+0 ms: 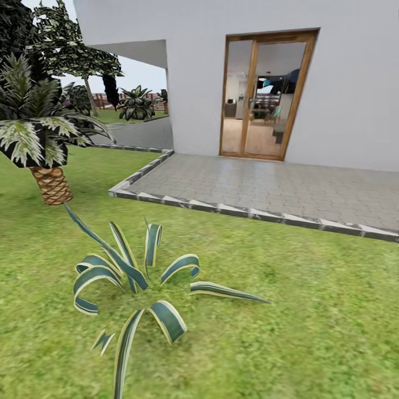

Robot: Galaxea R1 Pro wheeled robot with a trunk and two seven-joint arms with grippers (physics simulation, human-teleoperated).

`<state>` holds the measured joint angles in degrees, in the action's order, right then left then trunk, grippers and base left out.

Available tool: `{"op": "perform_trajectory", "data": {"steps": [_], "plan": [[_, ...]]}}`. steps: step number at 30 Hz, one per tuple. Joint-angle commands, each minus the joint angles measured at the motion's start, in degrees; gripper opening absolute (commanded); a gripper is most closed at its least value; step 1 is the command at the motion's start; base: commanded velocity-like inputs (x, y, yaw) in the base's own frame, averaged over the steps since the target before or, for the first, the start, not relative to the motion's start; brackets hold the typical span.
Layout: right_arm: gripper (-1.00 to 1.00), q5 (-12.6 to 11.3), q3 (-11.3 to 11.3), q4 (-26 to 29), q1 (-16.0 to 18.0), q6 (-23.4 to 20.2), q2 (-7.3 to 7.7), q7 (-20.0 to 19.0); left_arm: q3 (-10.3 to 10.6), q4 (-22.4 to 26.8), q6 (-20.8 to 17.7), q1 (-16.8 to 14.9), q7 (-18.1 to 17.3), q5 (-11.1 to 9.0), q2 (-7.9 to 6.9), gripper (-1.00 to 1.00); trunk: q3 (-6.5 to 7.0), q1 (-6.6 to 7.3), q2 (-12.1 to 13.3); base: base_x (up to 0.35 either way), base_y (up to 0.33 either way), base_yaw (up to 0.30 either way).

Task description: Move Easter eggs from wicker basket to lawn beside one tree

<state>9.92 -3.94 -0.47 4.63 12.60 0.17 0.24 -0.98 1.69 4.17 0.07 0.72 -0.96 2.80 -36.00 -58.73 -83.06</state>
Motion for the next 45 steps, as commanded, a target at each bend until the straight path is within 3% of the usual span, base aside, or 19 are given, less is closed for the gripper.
{"op": "perform_trajectory", "data": {"steps": [1, 45], "plan": [[1.0, 0.08, -0.37, -0.05, 0.03, 0.16, 0.01, 0.03, -0.08, 0.04, 0.13, 0.01, 0.07, -0.1, 0.01, 1.0, -0.04, 0.0, -0.02, 0.0, -0.201, 0.0], [1.0, 0.25, -0.37, -0.05, 0.03, 0.23, 0.07, 0.03, -0.17, 0.05, 0.13, 0.02, 0.07, -0.1, 0.01, 1.0, -0.04, 0.0, -0.02, 0.0, -0.156, 0.0]]}}
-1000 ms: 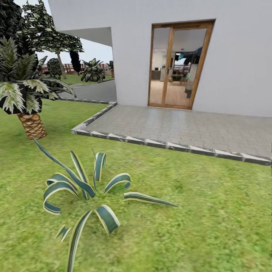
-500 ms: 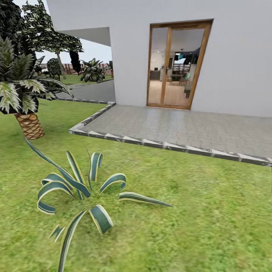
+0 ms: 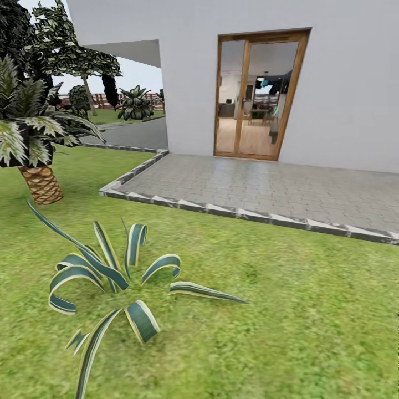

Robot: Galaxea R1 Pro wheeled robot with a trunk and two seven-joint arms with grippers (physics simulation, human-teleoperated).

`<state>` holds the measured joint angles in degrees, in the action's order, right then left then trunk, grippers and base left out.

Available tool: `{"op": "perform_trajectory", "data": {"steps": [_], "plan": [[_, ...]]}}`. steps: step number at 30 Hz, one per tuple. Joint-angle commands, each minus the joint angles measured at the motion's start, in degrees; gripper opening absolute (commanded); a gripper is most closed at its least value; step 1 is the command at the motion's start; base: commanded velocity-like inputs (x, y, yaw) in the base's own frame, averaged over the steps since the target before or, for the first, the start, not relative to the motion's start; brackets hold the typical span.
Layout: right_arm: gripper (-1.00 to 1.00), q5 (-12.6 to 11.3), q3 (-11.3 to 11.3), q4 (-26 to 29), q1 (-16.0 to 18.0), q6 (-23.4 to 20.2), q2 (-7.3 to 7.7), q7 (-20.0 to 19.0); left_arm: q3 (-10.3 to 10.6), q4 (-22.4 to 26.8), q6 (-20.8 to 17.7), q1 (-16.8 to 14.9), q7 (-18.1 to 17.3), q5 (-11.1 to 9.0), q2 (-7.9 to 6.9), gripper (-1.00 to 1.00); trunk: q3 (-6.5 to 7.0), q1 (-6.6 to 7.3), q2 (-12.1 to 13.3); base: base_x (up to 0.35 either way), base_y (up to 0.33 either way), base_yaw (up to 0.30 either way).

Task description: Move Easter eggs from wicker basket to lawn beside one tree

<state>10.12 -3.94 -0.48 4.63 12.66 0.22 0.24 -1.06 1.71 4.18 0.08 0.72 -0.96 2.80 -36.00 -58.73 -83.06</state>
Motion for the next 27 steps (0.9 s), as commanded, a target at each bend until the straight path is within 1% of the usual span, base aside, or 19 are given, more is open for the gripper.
{"op": "perform_trajectory", "data": {"steps": [1, 23, 27], "plan": [[1.0, 0.06, -0.37, -0.05, 0.03, 0.17, 0.02, 0.03, -0.09, 0.03, 0.13, 0.01, 0.07, -0.1, 0.01, 1.0, -0.04, 0.0, -0.02, 0.0, -0.098, 0.0], [1.0, 0.35, -0.48, -0.11, 0.03, -0.05, 0.05, 0.03, -0.09, 0.04, 0.13, 0.01, 0.07, -0.1, 0.01, 1.0, -0.04, 0.0, -0.02, 0.0, -0.09, 0.0], [1.0, 0.01, -0.39, -0.01, 0.03, 0.14, 0.12, 0.03, -0.09, 0.02, 0.13, 0.01, 0.07, -0.1, 0.01, 1.0, -0.04, 0.0, -0.02, 0.0, -0.084, 0.0]]}}
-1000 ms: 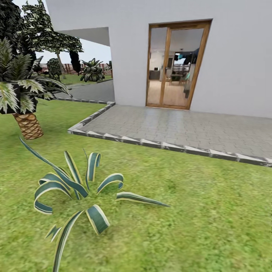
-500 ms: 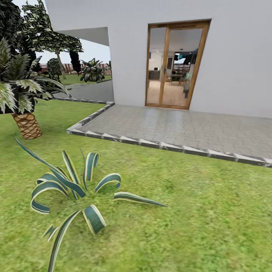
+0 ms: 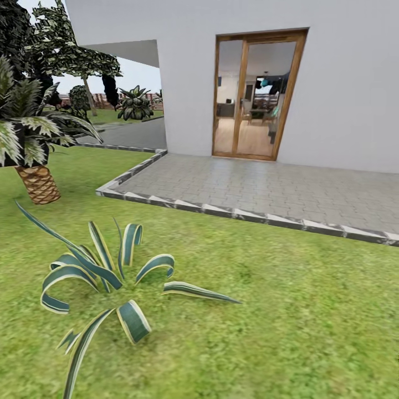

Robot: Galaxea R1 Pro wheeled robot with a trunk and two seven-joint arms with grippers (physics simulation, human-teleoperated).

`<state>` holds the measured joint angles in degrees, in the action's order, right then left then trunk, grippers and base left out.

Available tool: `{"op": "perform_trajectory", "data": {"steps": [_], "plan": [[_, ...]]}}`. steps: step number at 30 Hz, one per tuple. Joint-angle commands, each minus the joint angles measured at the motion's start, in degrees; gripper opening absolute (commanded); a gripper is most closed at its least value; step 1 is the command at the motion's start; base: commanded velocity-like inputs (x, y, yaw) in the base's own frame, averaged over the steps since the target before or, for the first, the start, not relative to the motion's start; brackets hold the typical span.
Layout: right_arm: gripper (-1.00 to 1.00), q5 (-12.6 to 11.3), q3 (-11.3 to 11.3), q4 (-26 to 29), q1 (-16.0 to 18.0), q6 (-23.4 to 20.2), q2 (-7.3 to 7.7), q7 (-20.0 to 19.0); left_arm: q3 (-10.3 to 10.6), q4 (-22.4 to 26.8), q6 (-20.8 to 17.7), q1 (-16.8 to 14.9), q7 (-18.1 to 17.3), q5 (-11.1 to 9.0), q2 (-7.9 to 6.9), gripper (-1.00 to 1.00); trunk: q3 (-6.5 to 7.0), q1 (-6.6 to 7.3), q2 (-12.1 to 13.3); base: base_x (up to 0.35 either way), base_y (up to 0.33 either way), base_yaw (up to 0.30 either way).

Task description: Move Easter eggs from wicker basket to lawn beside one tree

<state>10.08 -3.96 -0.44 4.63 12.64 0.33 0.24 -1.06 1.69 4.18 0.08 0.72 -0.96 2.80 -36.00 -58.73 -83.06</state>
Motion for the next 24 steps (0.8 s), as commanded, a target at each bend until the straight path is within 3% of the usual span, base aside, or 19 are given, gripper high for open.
{"op": "perform_trajectory", "data": {"steps": [1, 24], "plan": [[1.0, 0.01, -0.36, -0.03, 0.03, 0.18, 0.02, 0.03, -0.09, 0.03, 0.12, 0.01, 0.07, -0.1, 0.01, 1.0, -0.04, 0.0, -0.02, 0.0, -0.083, 0.0], [1.0, 0.28, -0.36, -0.09, 0.03, 0.07, -0.02, 0.0, -0.17, 0.0, 0.12, 0.01, 0.07, -0.14, 0.01, 1.0, -0.04, 0.0, -0.02, 0.0, -0.025, 0.0]]}}
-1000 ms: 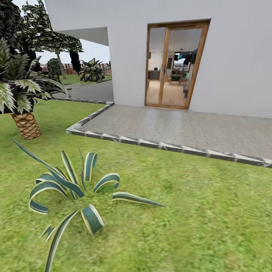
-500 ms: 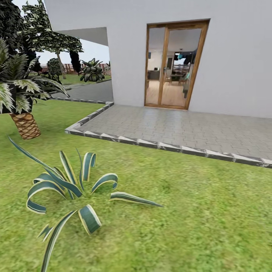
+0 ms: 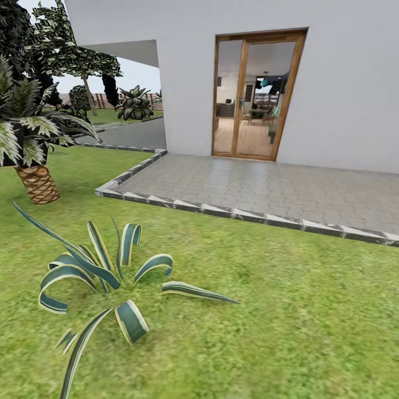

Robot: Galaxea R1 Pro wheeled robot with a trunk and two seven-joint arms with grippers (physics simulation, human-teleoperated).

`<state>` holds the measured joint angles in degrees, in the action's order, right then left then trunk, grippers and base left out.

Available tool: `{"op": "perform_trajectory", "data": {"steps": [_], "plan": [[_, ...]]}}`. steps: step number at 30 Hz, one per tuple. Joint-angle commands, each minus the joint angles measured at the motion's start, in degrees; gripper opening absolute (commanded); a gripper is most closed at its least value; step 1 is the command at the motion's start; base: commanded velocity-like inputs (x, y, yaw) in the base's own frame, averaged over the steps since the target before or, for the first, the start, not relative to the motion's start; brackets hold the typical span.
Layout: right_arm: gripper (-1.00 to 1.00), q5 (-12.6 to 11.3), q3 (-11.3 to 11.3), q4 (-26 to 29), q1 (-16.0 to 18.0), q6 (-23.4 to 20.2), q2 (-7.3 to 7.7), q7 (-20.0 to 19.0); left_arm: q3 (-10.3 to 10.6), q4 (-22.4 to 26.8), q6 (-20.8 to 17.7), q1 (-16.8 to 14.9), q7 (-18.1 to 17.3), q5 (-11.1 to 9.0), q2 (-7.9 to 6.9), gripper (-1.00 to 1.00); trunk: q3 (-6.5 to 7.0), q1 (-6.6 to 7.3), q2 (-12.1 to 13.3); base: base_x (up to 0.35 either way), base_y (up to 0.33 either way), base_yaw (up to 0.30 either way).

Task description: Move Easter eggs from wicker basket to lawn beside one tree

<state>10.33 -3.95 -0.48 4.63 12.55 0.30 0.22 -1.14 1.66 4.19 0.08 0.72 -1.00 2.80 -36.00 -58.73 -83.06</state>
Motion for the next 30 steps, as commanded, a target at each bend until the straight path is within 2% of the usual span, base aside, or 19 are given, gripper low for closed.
{"op": "perform_trajectory", "data": {"steps": [1, 9, 20, 30], "plan": [[1.0, -0.05, -0.36, -0.05, 0.03, 0.25, 0.05, 0.03, -0.09, 0.03, 0.12, 0.01, 0.08, -0.09, 0.01, 1.0, -0.04, 0.0, -0.02, 0.0, 0.0, 0.0], [1.0, -0.36, -0.36, -0.03, 0.03, 0.29, -0.03, 0.02, -0.15, 0.04, 0.12, 0.01, 0.08, -0.14, 0.01, 1.0, -0.04, 0.0, -0.02, 0.0, 0.0, -0.01], [1.0, -0.41, -0.33, -0.03, 0.03, 0.37, -0.02, 0.01, -0.18, 0.01, 0.12, 0.01, 0.08, -0.15, 0.01, 1.0, -0.04, 0.0, -0.02, 0.0, 0.0, -0.201], [1.0, -0.48, -0.27, 0.02, 0.03, 0.29, -0.03, 0.04, -0.18, 0.03, 0.12, 0.01, 0.08, -0.15, 0.01, 1.0, -0.04, 0.0, -0.02, 0.003, 0.0, -0.02]]}}
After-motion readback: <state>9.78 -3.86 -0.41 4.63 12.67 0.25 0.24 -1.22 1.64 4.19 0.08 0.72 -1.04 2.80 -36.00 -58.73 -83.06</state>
